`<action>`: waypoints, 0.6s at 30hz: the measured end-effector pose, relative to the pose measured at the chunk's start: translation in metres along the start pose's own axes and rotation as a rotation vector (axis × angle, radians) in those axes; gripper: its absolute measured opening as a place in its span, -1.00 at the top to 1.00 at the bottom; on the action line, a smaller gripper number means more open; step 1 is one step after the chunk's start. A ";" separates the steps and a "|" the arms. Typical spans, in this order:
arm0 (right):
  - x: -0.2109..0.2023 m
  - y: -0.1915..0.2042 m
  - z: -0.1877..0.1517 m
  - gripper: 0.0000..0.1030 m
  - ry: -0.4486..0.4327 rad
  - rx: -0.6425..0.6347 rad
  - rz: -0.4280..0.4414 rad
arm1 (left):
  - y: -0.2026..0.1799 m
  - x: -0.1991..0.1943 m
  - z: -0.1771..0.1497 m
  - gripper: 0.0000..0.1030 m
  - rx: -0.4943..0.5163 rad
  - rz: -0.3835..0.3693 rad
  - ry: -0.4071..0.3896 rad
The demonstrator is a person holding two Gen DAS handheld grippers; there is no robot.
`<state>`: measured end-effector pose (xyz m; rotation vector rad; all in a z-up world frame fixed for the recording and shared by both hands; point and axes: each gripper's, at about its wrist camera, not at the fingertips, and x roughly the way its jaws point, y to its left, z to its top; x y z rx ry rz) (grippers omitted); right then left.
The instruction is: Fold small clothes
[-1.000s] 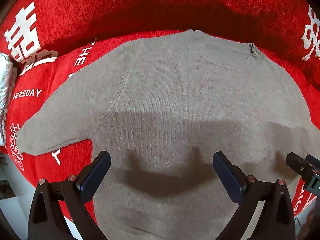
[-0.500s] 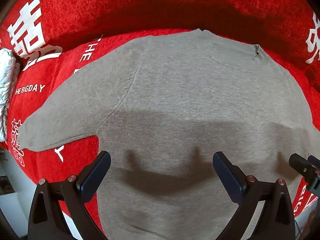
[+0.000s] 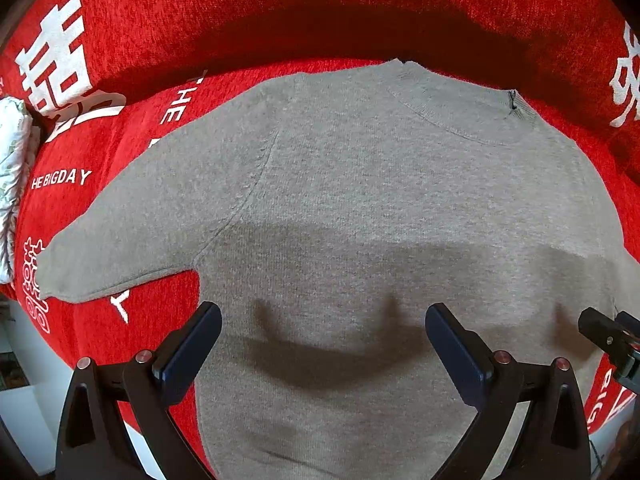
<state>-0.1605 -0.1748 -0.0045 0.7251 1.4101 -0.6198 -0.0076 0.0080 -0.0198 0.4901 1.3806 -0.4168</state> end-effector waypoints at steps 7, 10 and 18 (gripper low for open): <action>0.005 -0.008 -0.008 -0.99 -0.001 -0.017 0.004 | 0.001 0.000 0.002 -0.99 -0.005 0.003 0.001; 0.005 -0.007 -0.008 -0.99 0.000 -0.023 0.005 | 0.002 -0.001 0.001 -0.99 -0.005 0.002 0.001; 0.005 -0.007 -0.008 -0.99 0.002 -0.035 0.005 | 0.007 -0.001 -0.004 -0.99 -0.009 -0.004 0.003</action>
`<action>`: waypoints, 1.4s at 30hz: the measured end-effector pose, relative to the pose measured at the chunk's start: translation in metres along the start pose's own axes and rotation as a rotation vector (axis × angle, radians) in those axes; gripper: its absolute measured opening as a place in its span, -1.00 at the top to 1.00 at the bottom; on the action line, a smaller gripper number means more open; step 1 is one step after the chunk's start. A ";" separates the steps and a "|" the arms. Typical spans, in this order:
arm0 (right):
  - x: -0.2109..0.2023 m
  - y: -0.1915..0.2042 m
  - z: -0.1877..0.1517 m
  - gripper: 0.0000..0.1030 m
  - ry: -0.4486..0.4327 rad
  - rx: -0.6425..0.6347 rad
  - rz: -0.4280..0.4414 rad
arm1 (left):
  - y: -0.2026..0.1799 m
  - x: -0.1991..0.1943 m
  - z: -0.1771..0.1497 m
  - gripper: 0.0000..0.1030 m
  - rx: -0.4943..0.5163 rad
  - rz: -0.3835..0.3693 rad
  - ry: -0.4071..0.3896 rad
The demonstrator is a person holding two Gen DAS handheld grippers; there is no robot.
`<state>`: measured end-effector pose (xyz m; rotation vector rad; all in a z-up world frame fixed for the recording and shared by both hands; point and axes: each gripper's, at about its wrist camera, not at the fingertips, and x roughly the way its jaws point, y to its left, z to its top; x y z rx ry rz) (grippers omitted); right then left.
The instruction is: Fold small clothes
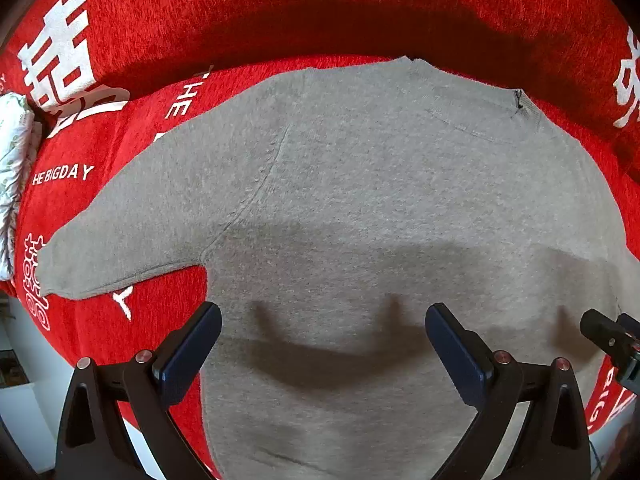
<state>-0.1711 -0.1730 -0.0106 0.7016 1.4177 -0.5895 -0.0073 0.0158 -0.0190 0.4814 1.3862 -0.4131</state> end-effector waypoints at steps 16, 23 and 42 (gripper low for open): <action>0.001 0.011 0.003 -0.99 -0.006 -0.007 -0.015 | 0.017 0.006 0.005 -0.99 -0.028 -0.023 0.003; 0.003 0.019 0.003 -0.99 -0.004 -0.013 -0.022 | 0.023 0.007 0.005 -0.99 -0.031 -0.037 0.000; 0.011 0.122 -0.012 -0.99 0.004 -0.184 0.101 | 0.109 0.019 -0.005 -0.99 -0.186 -0.117 -0.015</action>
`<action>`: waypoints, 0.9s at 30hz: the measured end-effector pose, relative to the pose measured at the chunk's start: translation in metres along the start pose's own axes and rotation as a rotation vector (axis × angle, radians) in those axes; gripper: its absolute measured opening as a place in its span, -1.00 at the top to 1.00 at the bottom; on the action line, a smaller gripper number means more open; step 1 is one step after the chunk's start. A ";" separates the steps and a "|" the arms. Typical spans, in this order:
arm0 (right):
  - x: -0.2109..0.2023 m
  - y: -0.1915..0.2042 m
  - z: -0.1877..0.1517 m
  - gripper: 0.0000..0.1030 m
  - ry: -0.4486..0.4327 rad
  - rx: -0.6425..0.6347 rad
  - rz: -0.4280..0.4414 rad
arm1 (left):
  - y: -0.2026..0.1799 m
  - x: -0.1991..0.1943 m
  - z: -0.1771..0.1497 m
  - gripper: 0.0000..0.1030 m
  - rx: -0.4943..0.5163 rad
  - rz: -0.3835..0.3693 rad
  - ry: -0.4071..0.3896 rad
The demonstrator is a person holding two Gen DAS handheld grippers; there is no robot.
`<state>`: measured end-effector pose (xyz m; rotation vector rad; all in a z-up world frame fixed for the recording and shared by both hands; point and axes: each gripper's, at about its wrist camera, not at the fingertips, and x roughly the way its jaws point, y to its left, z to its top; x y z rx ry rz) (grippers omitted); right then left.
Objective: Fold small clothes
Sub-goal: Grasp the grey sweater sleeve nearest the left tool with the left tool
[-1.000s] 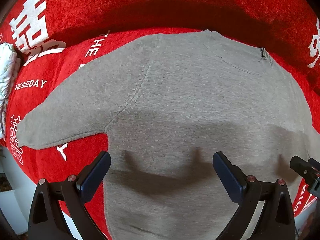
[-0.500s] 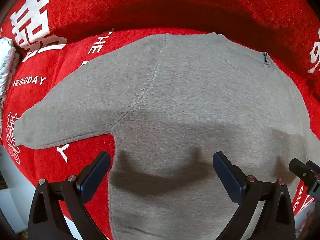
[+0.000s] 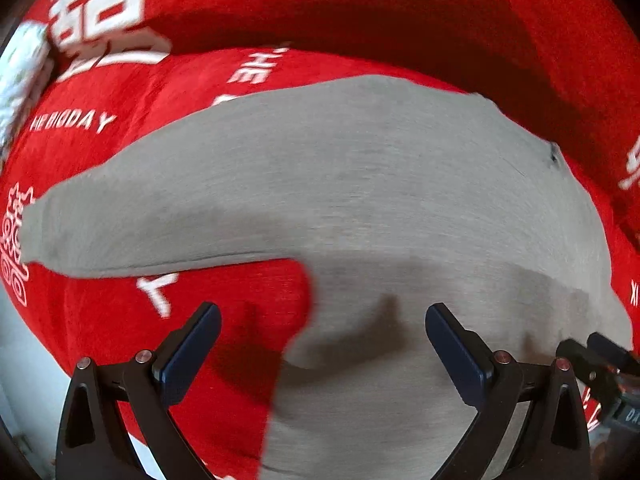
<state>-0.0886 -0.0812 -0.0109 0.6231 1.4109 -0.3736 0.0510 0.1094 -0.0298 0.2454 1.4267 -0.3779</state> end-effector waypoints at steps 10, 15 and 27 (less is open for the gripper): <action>0.024 0.091 -0.008 -1.00 0.041 -0.133 0.136 | 0.146 0.010 -0.003 -0.99 -0.262 0.049 -0.038; 0.033 0.113 -0.011 -1.00 0.072 -0.181 0.138 | 0.234 0.021 -0.009 -0.99 -0.432 0.062 -0.093; 0.044 0.150 -0.015 -1.00 0.094 -0.247 0.143 | 0.296 0.053 0.007 -0.99 -0.642 -0.292 -0.195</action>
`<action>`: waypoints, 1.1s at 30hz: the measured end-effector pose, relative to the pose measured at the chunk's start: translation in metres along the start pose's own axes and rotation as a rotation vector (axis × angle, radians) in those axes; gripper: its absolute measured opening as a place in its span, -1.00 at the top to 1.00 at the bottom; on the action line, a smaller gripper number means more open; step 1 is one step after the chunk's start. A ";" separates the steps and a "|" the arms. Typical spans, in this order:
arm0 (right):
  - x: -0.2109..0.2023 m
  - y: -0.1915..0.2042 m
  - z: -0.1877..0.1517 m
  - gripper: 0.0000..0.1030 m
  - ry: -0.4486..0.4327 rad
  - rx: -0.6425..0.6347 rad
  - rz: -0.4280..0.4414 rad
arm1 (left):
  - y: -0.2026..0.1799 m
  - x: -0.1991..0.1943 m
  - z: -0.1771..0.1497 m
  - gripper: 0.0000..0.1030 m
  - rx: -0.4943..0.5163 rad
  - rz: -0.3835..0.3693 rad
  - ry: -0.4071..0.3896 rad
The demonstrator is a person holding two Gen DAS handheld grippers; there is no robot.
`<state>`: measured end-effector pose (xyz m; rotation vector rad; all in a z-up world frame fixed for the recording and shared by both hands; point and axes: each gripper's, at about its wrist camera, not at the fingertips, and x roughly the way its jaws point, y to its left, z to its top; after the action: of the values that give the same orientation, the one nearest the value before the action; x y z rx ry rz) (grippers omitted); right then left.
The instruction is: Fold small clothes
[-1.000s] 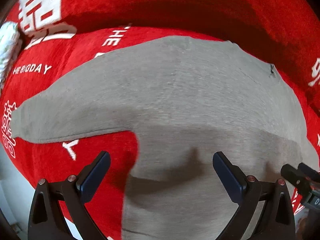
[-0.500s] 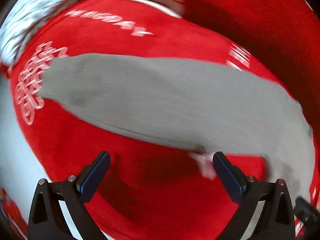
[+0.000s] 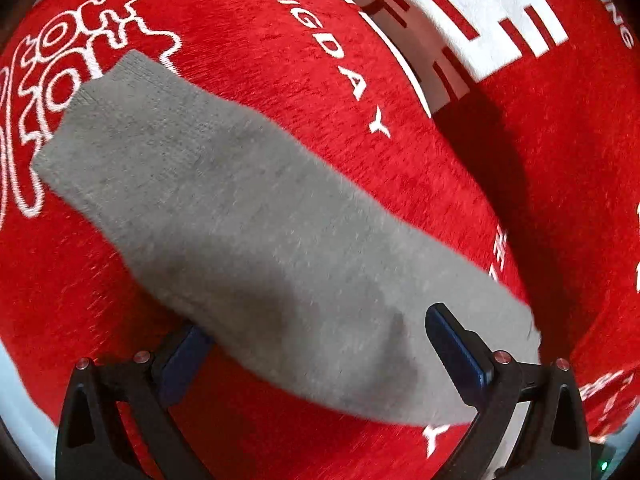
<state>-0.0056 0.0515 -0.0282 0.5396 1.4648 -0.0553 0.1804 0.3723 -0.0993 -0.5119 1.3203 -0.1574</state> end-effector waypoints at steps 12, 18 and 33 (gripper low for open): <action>-0.008 -0.004 -0.008 -1.00 -0.025 0.027 0.018 | 0.001 -0.008 0.003 0.86 -0.005 -0.092 -0.007; -0.018 -0.021 -0.016 -1.00 -0.059 0.082 0.018 | -0.058 -0.036 0.004 0.86 0.163 -0.283 -0.067; -0.092 -0.167 -0.053 -1.00 -0.267 0.367 -0.009 | -0.299 -0.013 -0.160 0.86 0.727 -0.497 0.195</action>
<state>-0.1260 -0.1020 0.0061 0.7911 1.1992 -0.3951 0.0776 0.0719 0.0193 -0.1884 1.1961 -1.0778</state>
